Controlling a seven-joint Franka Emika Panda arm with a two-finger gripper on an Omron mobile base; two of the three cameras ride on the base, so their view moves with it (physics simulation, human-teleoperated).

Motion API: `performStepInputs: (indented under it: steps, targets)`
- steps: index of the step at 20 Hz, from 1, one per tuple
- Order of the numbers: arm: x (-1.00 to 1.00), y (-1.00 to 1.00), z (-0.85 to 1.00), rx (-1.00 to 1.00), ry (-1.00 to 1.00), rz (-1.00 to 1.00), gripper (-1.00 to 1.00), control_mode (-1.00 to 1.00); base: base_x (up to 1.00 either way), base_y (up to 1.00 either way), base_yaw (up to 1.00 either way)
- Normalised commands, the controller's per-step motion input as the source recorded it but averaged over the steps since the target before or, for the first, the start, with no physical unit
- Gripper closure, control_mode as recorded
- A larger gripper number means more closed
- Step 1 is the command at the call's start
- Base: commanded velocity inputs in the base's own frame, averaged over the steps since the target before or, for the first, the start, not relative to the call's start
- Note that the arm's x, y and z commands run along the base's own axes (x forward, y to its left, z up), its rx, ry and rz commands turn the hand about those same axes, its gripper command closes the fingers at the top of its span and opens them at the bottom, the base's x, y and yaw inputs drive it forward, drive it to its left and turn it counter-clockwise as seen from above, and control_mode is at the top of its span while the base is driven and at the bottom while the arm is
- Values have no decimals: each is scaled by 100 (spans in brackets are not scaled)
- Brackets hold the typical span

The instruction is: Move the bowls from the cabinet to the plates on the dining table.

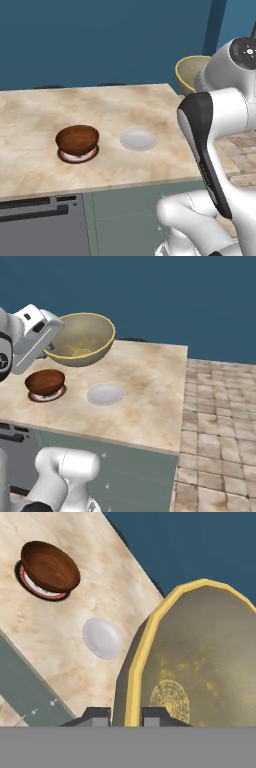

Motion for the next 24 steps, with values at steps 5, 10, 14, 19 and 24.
performStepInputs:
  steps: [5, 10, 14, 19, 24]
  targets:
    - [0, 0, 0, 0, 0, 0, 100, 100, 41, -29, 9]
    - [0, 0, 0, 0, 0, 0, 100, 100, 41, -29, 9]
    - [0, 0, 0, 0, 0, 0, 100, 100, 32, -20, 8]
    - [0, 0, 0, 0, 0, 0, 100, 100, 26, -9, 6]
    - [0, 0, 0, 0, 0, 0, 100, 100, 20, -4, 3]
